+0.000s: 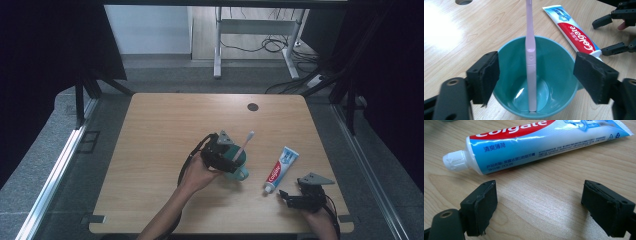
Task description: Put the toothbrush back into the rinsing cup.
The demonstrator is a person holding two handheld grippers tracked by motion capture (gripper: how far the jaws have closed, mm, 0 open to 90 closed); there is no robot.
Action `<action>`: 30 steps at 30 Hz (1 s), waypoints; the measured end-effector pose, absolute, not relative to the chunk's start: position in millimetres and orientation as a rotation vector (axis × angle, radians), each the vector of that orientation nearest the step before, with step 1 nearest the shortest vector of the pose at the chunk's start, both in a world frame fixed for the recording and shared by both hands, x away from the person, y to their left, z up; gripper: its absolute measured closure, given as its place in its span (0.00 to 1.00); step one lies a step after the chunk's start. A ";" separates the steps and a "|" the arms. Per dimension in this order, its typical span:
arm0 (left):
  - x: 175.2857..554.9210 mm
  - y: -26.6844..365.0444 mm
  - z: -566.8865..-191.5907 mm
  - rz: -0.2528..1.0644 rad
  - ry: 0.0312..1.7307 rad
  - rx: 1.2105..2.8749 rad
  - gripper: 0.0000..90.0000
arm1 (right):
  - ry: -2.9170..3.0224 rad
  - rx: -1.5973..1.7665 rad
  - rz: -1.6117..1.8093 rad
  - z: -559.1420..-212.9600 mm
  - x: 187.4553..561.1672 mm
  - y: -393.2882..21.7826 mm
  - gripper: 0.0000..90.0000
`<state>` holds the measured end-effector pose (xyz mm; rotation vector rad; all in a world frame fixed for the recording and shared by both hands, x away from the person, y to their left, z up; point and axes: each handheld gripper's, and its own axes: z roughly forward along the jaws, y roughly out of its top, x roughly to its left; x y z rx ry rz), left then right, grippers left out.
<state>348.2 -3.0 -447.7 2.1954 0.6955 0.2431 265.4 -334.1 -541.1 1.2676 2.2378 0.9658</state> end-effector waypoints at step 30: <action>332.7 37.7 -440.9 0.255 0.732 2.162 0.09 | 2.238 1.266 0.965 -541.1 265.4 -334.1 0.15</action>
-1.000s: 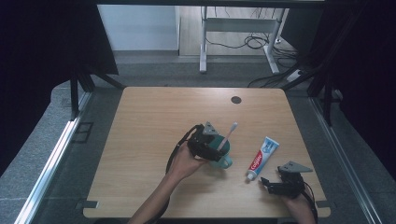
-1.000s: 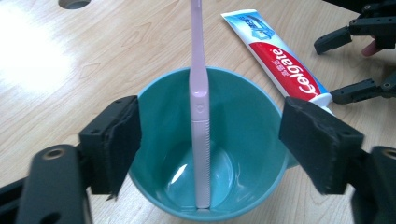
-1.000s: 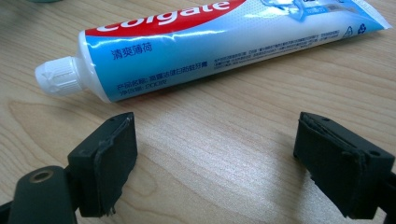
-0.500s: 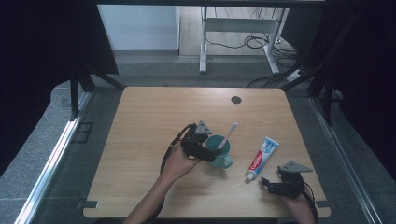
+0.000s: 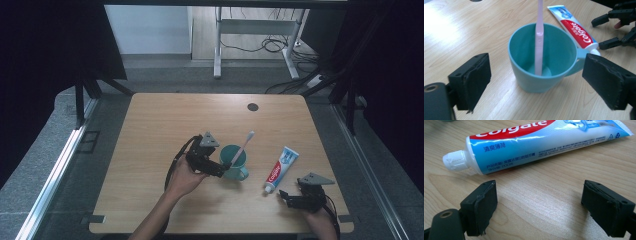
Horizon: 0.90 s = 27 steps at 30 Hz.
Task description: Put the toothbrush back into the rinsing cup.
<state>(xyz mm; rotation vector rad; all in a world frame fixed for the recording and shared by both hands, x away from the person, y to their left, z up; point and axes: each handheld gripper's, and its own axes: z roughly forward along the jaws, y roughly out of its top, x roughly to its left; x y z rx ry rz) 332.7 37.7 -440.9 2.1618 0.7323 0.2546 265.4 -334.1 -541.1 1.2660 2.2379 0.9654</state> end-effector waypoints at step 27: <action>315.2 79.6 -470.1 0.322 0.790 2.183 0.01 | 2.238 1.269 0.965 -541.2 265.3 -333.9 0.15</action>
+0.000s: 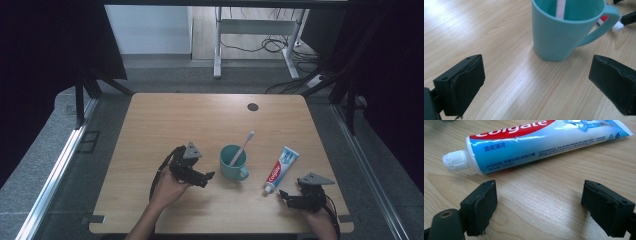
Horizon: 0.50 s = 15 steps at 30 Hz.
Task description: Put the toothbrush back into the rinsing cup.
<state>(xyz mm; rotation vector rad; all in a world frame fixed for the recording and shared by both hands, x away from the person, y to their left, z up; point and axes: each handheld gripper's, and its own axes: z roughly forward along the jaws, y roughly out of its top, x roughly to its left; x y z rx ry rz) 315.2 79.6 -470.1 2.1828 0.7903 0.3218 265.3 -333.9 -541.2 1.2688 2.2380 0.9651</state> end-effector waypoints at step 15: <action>302.4 95.4 -497.7 0.320 0.831 2.196 0.00 | 2.238 1.269 0.965 -541.2 265.3 -333.8 0.15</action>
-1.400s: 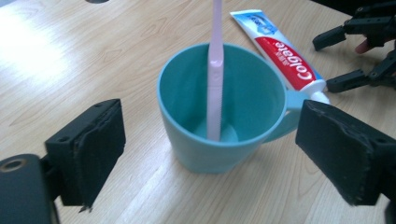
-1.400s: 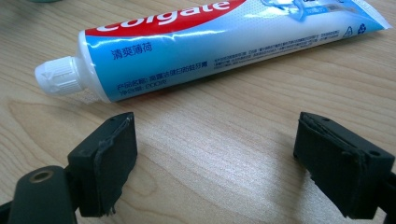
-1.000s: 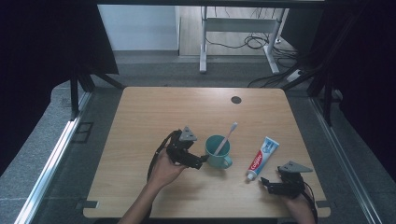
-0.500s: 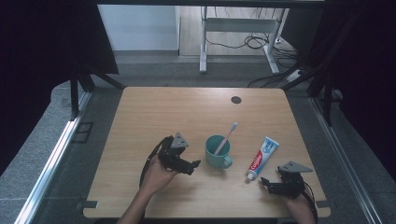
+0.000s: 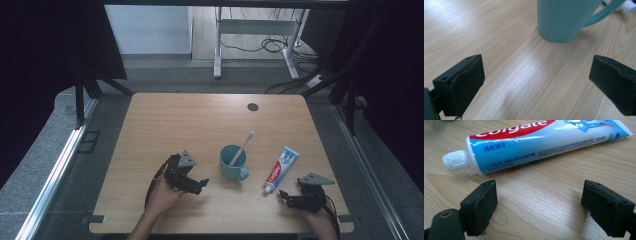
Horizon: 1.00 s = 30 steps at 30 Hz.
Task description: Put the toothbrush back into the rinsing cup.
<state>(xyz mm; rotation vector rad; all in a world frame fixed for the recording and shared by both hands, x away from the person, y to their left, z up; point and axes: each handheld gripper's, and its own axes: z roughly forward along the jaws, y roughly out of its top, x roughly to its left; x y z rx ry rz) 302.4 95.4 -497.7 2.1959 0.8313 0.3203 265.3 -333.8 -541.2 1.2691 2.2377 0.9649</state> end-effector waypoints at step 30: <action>281.7 104.8 -542.4 0.361 0.879 2.269 0.00 | 2.233 1.271 0.963 -541.3 265.1 -333.6 0.15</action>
